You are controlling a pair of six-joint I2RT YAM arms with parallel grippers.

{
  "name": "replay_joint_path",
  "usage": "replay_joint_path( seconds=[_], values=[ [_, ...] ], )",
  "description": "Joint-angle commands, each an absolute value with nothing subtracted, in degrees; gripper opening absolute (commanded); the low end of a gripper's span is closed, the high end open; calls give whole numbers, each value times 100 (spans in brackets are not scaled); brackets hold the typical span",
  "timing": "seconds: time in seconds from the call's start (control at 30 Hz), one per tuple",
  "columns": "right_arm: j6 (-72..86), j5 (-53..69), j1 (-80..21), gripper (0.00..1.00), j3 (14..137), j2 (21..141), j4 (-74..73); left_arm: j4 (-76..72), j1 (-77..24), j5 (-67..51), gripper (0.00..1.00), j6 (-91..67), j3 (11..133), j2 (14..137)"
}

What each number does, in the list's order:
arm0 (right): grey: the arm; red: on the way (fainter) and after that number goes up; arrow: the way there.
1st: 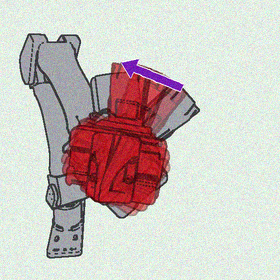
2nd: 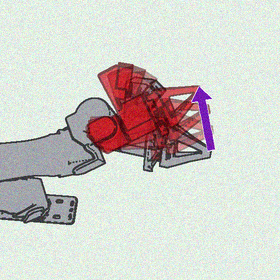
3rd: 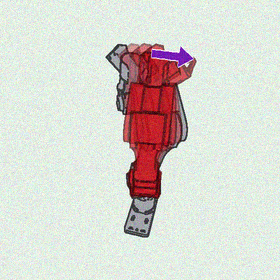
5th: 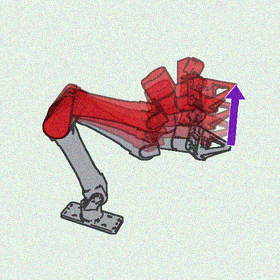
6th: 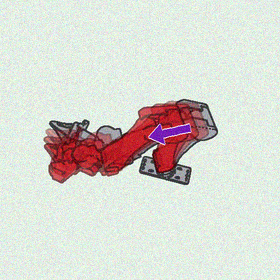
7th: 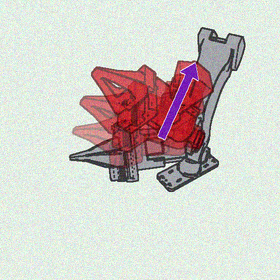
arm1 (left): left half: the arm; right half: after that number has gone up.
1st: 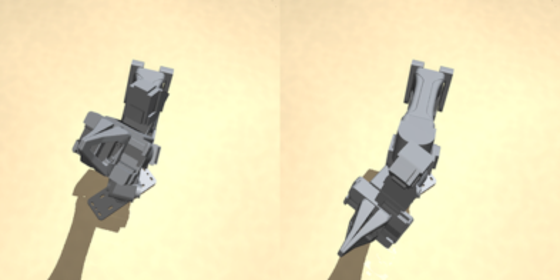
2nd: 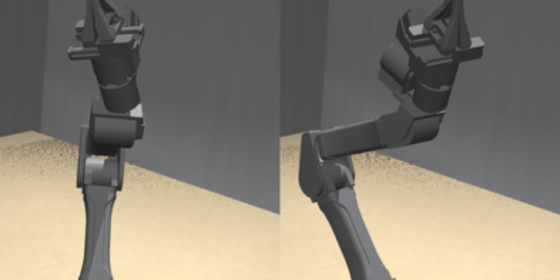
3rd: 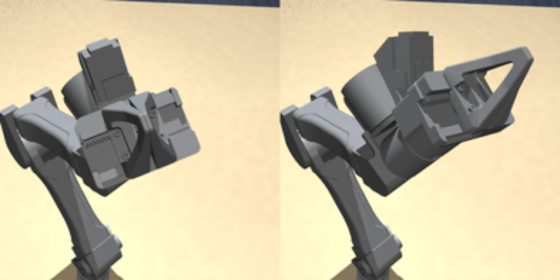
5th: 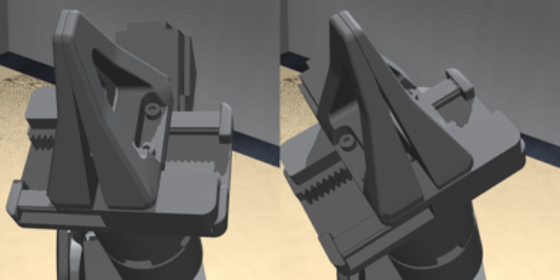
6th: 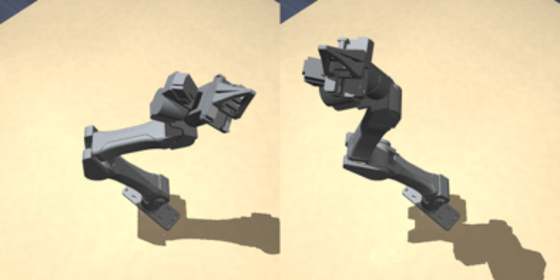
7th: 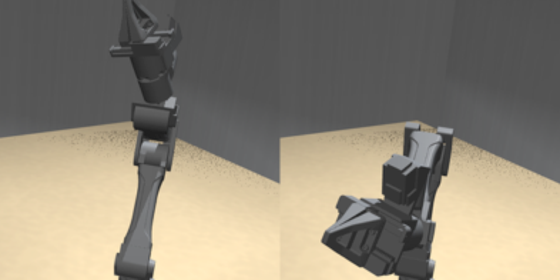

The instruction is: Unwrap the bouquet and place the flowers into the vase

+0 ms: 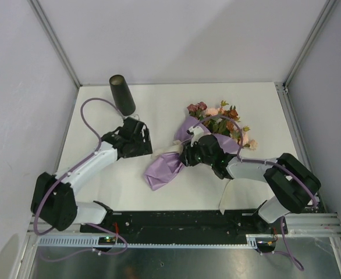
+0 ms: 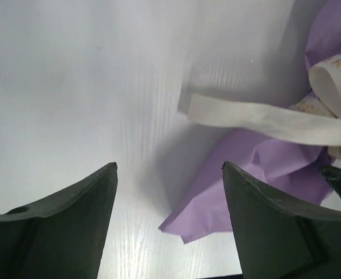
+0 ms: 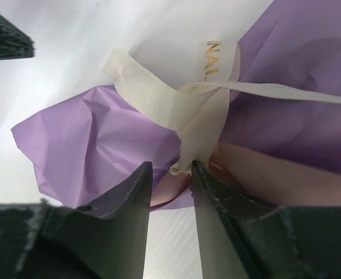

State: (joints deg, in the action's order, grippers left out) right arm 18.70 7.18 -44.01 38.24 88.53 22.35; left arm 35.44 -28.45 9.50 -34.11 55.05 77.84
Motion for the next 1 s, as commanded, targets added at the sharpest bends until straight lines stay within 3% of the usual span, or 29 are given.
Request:
replay_joint_path(
  seconds=[0.0, 0.5, 0.97],
  values=[
    [1617, 424, -4505, 41, 4064, 8924, 1993, 3660, -2882, 897, 78, -3465, 5120, 7269],
    [1354, 159, -4465, 37, 4192, 8188, 1136, 3305, -3216, 645, 74, -3625, 4537, 7156],
    [1206, 503, -4395, 36, 4355, 8907, 1394, 2932, -3372, 373, 64, -3606, 4371, 7484]
  ],
)
